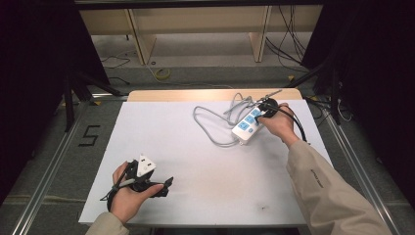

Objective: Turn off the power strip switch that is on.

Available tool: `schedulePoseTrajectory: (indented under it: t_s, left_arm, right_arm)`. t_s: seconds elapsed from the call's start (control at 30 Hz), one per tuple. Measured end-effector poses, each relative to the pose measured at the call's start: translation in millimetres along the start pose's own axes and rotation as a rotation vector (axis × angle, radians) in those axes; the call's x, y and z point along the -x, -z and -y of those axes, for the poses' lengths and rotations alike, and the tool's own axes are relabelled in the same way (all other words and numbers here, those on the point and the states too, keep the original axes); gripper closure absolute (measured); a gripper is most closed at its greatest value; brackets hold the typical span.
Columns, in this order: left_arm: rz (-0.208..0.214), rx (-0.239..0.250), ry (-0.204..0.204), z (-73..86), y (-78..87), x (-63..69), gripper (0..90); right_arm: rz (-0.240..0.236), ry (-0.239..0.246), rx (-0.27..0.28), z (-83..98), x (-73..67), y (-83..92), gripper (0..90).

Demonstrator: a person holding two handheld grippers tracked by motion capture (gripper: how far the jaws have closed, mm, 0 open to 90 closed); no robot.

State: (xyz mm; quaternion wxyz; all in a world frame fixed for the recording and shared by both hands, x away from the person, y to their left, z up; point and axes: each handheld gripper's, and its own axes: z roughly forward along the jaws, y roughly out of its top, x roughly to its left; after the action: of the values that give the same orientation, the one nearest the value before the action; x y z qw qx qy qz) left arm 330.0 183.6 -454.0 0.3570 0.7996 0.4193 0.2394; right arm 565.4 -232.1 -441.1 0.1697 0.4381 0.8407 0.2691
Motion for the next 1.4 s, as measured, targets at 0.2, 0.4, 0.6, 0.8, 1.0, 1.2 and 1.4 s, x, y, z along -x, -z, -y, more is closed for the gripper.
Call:
schedulePoseTrajectory:
  t_s: [0.2, 0.4, 0.6, 0.8, 1.0, 1.2, 1.4]
  left_arm:
    - [-0.001, 0.0, 0.0, -0.3, -0.4, 0.4, 2.2]
    - [-0.003, 0.0, -0.003, -0.2, 0.1, 0.5, 2.1]
    - [-0.003, -0.001, 0.001, -0.1, -0.1, 0.5, 2.2]
    - [-0.004, -0.002, -0.001, -0.1, 0.2, 0.3, 2.2]
    - [-0.004, -0.001, 0.003, -0.1, -0.1, 0.7, 2.2]
    - [-0.005, -0.001, 0.005, -0.2, -0.1, 0.7, 2.2]
    - [-0.006, -0.003, 0.004, 0.0, 0.0, 0.4, 2.2]
  right_arm:
    - [0.0, 0.008, 0.037, 0.0, 2.1, 7.7, 82.3]
    - [-0.015, 0.002, 0.048, 1.9, 2.8, 13.4, 75.0]
    - [-0.025, 0.0, 0.052, 5.2, 4.2, 18.6, 68.4]
    - [-0.041, -0.011, 0.069, 11.0, 4.0, 23.8, 63.4]
    - [-0.058, -0.014, 0.077, 16.1, 2.2, 30.3, 59.0]
    - [-0.068, -0.014, 0.093, 19.1, -1.5, 38.2, 55.9]
    - [-0.078, -0.013, 0.095, 23.2, -4.5, 43.0, 53.0]
